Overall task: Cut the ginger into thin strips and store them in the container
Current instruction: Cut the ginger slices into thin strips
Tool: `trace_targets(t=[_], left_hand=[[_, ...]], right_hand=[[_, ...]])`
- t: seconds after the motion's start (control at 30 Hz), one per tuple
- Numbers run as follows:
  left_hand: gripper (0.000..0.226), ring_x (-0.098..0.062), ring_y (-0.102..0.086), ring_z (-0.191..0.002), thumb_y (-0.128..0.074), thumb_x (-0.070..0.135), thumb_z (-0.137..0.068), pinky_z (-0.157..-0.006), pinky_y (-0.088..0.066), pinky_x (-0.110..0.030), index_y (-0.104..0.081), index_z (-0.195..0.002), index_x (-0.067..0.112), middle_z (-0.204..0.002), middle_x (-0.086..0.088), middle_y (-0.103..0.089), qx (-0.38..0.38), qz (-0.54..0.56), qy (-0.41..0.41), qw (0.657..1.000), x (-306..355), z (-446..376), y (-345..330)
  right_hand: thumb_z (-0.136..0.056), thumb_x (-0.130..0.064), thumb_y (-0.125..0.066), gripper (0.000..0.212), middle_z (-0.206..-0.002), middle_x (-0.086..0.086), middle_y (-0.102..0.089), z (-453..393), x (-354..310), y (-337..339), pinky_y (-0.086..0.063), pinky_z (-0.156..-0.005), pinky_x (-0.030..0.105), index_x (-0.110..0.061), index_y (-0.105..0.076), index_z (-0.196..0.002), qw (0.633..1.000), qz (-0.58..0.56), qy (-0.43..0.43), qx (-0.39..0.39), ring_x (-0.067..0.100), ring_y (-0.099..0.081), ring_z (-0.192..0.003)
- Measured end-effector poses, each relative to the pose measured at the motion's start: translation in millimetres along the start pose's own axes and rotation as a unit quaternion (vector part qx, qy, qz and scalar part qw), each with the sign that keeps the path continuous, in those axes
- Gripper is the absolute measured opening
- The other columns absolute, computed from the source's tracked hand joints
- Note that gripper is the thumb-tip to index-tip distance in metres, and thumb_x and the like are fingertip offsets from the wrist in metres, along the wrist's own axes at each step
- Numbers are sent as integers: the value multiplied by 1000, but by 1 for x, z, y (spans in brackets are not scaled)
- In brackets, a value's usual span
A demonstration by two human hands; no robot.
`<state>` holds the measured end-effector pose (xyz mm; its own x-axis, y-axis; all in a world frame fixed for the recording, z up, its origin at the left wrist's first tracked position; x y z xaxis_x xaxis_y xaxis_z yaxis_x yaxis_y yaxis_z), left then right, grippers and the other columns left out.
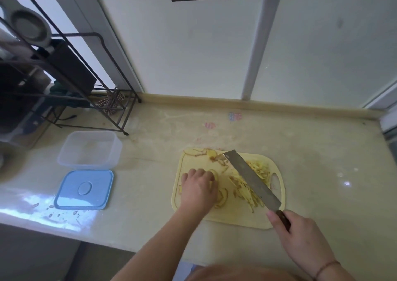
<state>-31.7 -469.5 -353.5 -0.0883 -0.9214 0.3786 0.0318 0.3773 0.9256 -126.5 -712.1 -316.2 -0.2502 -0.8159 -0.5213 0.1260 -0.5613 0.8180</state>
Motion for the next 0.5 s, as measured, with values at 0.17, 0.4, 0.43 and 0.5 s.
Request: trace_targets(t=[0.17,0.4,0.43,0.5], left_hand=[[25,-23,-60,-67,-83,35,-64,-66,-49,-38,-61,-67,22,-65,5,-60,-105,-85,28,990,24,26,-21],[11,-29,-52,-107,-55,15,-92,-94,-36,-40,-58,-102,15,-103,-4,-61,-145,-61,110,981,21,21,-23],[13,-30,-50,-109,-56,16,-93,-94,-35,-40,-58,-105,15,-106,-5,-61,-148,-62,109,981,22,20,-23],[20,-29,-47,-113,-56,16,-94,-94,-35,-39,-56,-113,14,-112,-5,-57,-153,-66,106,980,24,21,-24]], right_hand=[[-83,-68,-41,55,-46,-1,-48,-2,-1,1,-41,-51,33,-20,-44,-56,1000,-10,-8,-11,16,-53,-50],[-62,-99,-6,91,-47,1,-52,-1,0,-4,-41,-48,28,-20,-49,-59,1000,6,4,-13,12,-54,-49],[-58,-101,-1,95,-47,1,-52,-2,0,-5,-41,-48,28,-20,-49,-59,1000,7,2,-17,12,-54,-48],[-55,-103,1,96,-47,1,-51,-2,2,-5,-43,-49,31,-20,-48,-59,1000,7,-2,-20,13,-54,-49]])
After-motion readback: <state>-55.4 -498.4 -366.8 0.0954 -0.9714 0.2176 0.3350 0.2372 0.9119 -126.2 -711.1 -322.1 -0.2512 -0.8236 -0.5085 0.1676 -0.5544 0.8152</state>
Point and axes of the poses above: each hand's wrist, its own z-axis away from the middle knuckle, its own y-axis out of the back of the hand, x = y × z, the point moved 8 cm from there along -z, towards the middle knuckle
